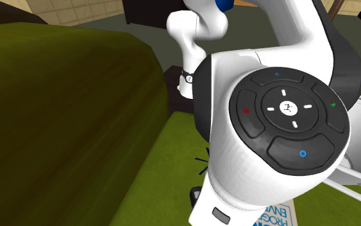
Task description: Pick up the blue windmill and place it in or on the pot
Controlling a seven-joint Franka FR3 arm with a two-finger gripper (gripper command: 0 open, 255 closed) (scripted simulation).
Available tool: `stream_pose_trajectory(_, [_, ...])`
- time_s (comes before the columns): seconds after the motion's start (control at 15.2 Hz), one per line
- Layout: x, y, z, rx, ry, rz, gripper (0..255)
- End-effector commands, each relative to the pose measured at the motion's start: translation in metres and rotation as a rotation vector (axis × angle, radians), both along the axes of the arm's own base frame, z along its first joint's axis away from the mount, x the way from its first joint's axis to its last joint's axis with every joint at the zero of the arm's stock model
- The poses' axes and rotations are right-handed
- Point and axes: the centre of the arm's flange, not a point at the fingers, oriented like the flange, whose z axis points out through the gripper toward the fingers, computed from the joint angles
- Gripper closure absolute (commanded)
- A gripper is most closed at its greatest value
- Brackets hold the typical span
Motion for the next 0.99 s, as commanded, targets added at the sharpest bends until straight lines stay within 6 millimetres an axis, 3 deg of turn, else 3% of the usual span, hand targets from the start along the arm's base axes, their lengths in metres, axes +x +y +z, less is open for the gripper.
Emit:
stream_pose_trajectory(0.0, [0.000,0.000,0.000,0.000,0.000,0.000,0])
stream_pose_trajectory(0.13, [0.000,0.000,0.000,0.000,0.000,0.000,0])
stream_pose_trajectory(0.2, [0.000,0.000,0.000,0.000,0.000,0.000,255])
stream_pose_trajectory(0.79, [0.000,0.000,0.000,0.000,0.000,0.000,255])
stream_pose_trajectory(0.92, [0.000,0.000,0.010,0.000,0.000,0.000,255])
